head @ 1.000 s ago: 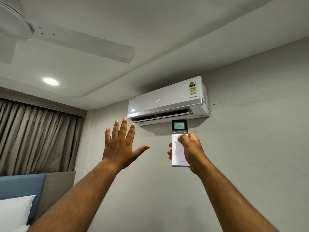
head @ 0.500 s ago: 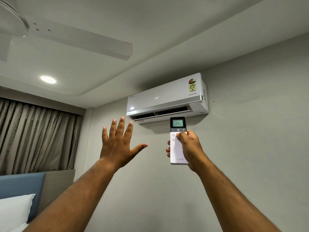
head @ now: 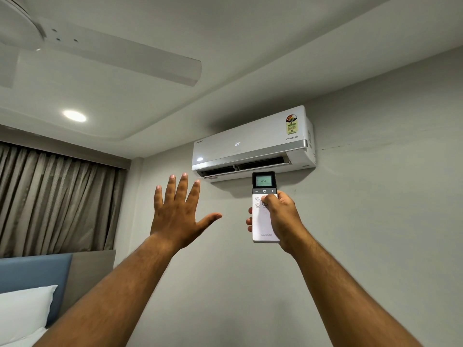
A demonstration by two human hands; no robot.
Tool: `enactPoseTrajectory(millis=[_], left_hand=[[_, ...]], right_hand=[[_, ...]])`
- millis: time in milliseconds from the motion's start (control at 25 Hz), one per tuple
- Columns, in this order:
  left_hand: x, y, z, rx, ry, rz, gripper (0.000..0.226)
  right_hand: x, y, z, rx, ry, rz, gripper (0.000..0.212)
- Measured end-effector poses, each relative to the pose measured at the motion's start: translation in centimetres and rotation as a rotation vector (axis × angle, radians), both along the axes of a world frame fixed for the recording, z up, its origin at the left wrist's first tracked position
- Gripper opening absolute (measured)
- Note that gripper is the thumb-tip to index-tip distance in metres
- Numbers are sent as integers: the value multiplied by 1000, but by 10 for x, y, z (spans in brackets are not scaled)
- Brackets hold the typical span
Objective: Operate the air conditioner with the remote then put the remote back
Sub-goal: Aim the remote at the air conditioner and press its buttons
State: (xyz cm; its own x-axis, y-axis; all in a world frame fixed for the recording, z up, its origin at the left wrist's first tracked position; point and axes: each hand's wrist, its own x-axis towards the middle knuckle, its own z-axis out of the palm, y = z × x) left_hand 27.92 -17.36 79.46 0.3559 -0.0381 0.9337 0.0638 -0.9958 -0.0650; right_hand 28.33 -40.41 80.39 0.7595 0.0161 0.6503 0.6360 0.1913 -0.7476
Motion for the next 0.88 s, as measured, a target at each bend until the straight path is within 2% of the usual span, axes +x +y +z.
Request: enactPoseTrajectory(millis=[680, 880], left_hand=[[3, 11, -1, -5, -33, 18, 104], [2, 10, 0, -1, -32, 14, 104]], right_hand=[[-4, 8, 0, -7, 2, 20, 15], [-6, 9, 1, -5, -3, 18, 10]])
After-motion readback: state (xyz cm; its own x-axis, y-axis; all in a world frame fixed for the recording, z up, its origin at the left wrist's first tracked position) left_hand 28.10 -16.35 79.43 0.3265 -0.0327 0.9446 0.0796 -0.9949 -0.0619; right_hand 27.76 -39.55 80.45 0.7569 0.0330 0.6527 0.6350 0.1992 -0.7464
